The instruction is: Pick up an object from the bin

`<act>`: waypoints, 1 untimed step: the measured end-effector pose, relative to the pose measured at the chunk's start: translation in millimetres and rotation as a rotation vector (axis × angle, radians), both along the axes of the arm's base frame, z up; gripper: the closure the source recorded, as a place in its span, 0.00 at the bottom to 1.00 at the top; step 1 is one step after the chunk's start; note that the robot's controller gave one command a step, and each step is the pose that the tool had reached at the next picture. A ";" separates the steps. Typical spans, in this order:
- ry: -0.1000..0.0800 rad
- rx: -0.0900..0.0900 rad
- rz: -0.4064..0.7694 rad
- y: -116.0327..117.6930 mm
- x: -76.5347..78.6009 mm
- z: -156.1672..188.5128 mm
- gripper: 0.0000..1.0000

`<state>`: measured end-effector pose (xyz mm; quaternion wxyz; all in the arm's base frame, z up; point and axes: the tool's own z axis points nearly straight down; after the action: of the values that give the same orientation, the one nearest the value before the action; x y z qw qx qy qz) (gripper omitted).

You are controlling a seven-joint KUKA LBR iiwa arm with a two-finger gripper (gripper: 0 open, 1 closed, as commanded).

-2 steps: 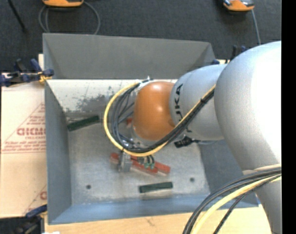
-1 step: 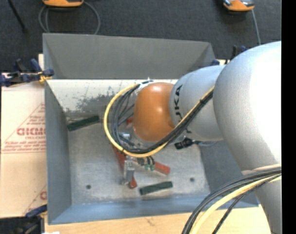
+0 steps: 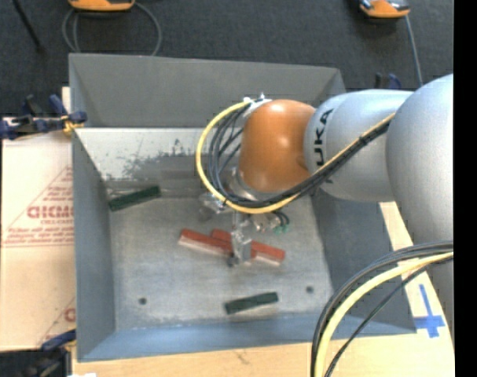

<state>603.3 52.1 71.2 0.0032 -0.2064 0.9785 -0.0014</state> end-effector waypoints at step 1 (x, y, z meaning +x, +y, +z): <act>0.002 0.004 -0.002 2.8 -0.9 0.2 1.00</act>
Offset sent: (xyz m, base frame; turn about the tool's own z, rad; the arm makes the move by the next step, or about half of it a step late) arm 0.0000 0.0000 0.0000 0.0000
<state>602.5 54.9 71.4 0.0024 -0.2052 0.9787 0.0007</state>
